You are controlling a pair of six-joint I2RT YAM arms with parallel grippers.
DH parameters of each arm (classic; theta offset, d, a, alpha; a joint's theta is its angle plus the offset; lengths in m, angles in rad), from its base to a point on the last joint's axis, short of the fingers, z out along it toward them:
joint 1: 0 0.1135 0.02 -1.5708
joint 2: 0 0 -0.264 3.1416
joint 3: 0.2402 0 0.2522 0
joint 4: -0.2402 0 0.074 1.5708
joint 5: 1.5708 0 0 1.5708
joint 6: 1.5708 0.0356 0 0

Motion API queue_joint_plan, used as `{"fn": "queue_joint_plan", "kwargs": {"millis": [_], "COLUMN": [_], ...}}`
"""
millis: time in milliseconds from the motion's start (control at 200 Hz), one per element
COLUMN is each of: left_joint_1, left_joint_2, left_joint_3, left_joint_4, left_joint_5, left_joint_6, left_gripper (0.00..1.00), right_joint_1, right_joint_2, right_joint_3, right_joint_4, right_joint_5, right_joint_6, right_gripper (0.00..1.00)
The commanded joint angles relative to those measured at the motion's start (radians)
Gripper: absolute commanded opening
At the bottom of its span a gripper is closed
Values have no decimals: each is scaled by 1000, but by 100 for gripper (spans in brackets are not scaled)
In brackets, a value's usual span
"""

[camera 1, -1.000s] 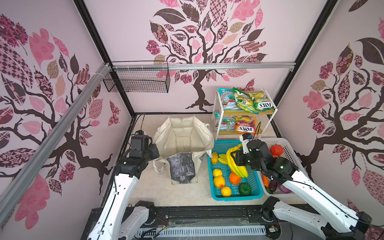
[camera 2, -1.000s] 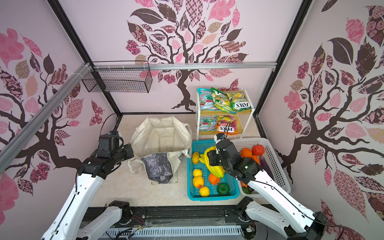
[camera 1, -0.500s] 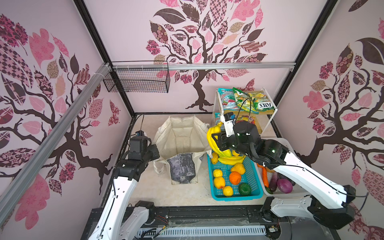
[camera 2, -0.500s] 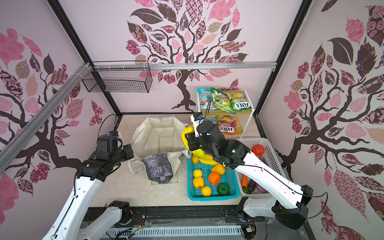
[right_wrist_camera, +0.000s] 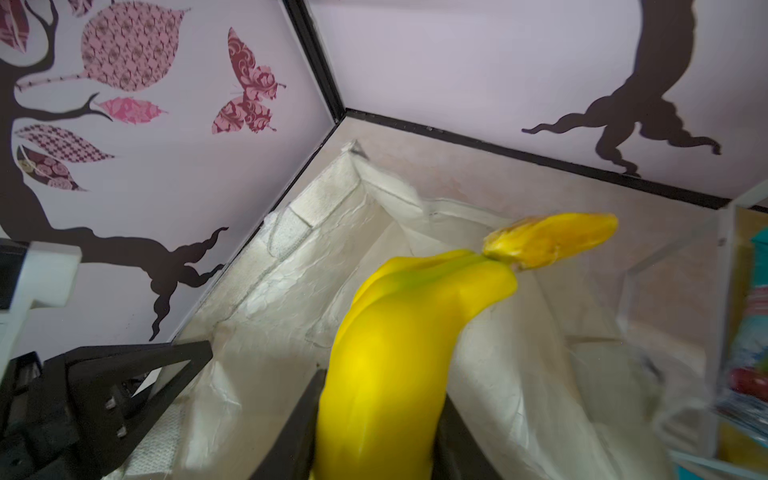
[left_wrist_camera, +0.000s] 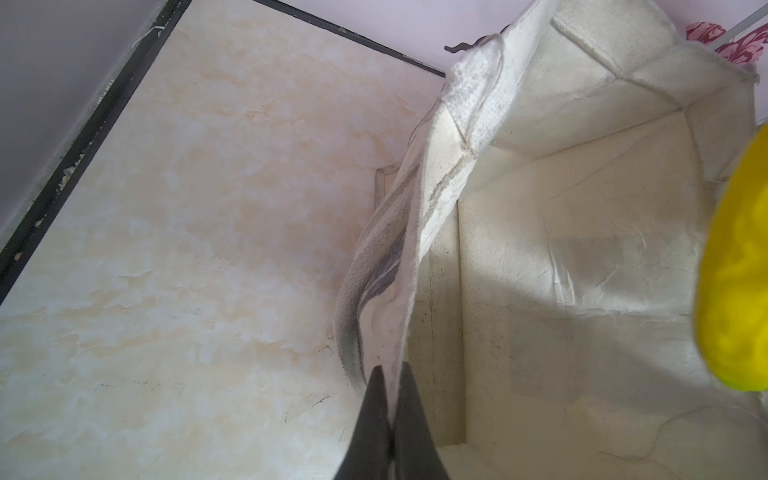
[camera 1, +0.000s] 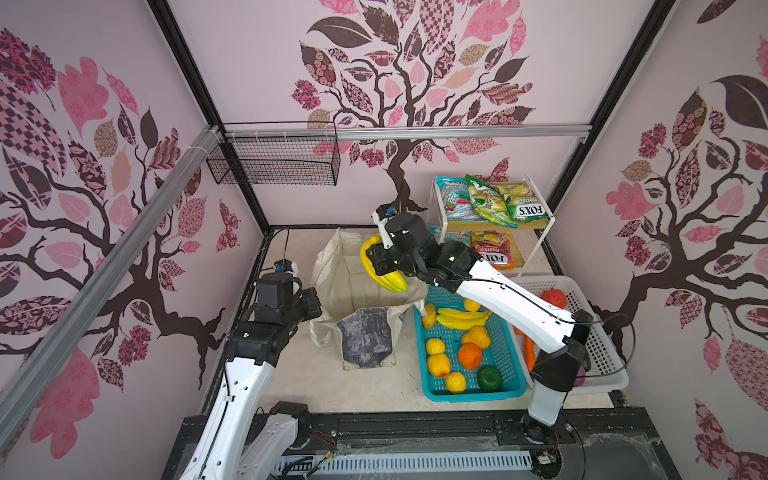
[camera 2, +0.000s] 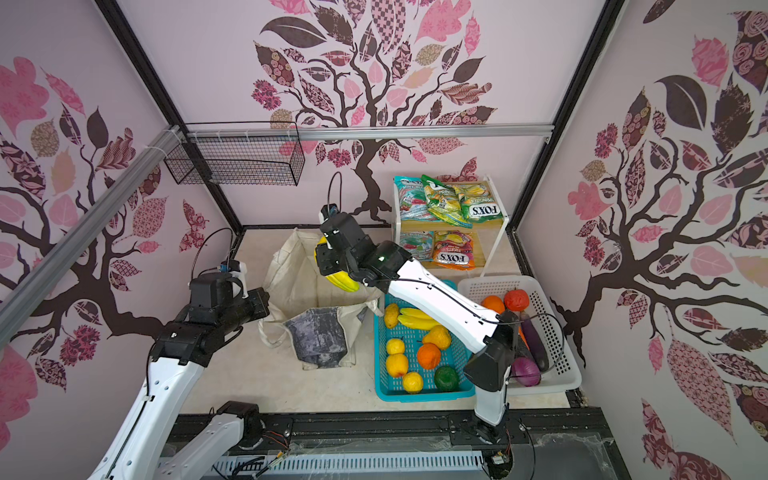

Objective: Place the food into the grocery bag and tie it
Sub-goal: 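Carry the bananas with the right gripper over the tote and lower inside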

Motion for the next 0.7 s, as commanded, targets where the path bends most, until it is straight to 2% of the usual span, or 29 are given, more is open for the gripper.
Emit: {"fn": "queue_joint_plan", "kwargs": {"millis": [0, 230, 445, 570, 695], "left_joint_1": [3, 3, 4, 2, 3], "left_joint_2": [-8, -13, -25, -31, -34], "left_joint_3": [-27, -28, -30, -31, -31], "left_joint_4": [35, 44, 47, 44, 41], "left_joint_5": [36, 67, 71, 58, 46], "left_joint_6": [4, 3, -2, -1, -2], "left_gripper": [0, 0, 0, 0, 0], "right_joint_1": [51, 54, 54, 31, 7], "right_joint_2": [107, 247, 403, 483, 540], "right_joint_3": [97, 127, 207, 211, 209], "right_joint_4": [-129, -173, -171, -127, -114], "right_joint_5": [44, 56, 128, 81, 99], "right_joint_6": [19, 30, 33, 47, 79], "right_gripper": [35, 35, 39, 40, 39]}}
